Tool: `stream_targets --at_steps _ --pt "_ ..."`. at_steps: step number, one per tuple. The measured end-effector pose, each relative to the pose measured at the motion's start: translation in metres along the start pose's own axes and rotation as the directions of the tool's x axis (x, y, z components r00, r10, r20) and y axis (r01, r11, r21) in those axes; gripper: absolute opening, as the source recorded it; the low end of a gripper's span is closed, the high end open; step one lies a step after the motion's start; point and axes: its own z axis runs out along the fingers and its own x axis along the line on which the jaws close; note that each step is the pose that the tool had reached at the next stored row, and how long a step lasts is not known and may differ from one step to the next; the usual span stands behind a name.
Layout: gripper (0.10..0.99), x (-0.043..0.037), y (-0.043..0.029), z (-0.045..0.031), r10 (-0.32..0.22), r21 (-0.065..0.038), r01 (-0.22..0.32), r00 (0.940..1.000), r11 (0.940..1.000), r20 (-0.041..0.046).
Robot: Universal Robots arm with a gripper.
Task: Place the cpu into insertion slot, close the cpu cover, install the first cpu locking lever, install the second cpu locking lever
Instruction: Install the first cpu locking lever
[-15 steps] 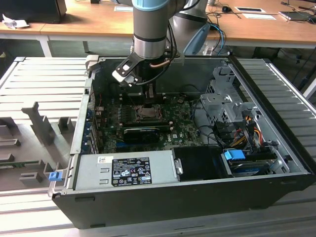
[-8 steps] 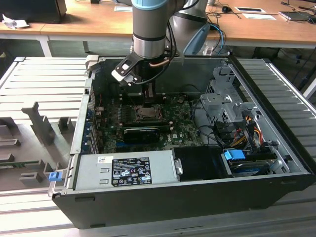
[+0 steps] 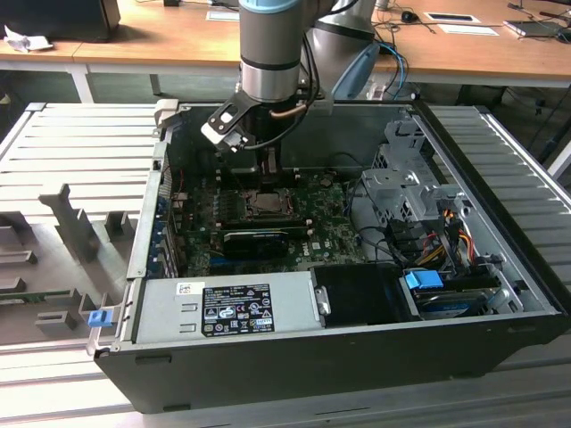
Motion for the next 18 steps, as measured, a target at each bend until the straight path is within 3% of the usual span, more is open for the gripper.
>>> stream_targets --at_steps 7,13,15,18 --pt "0.106 0.0 -0.0003 -0.0102 0.0 0.0 0.0 1.0 1.0 -0.0001" --pt "0.106 0.0002 -0.0003 -0.0473 0.0 0.0 0.0 1.0 1.0 0.0002" --pt "0.106 0.0002 -0.0003 -0.0482 -0.007 0.0 0.007 1.0 1.0 0.0" --pt "0.106 0.0002 -0.0003 -0.048 -0.075 0.0 0.075 0.9972 0.9972 -0.0005"
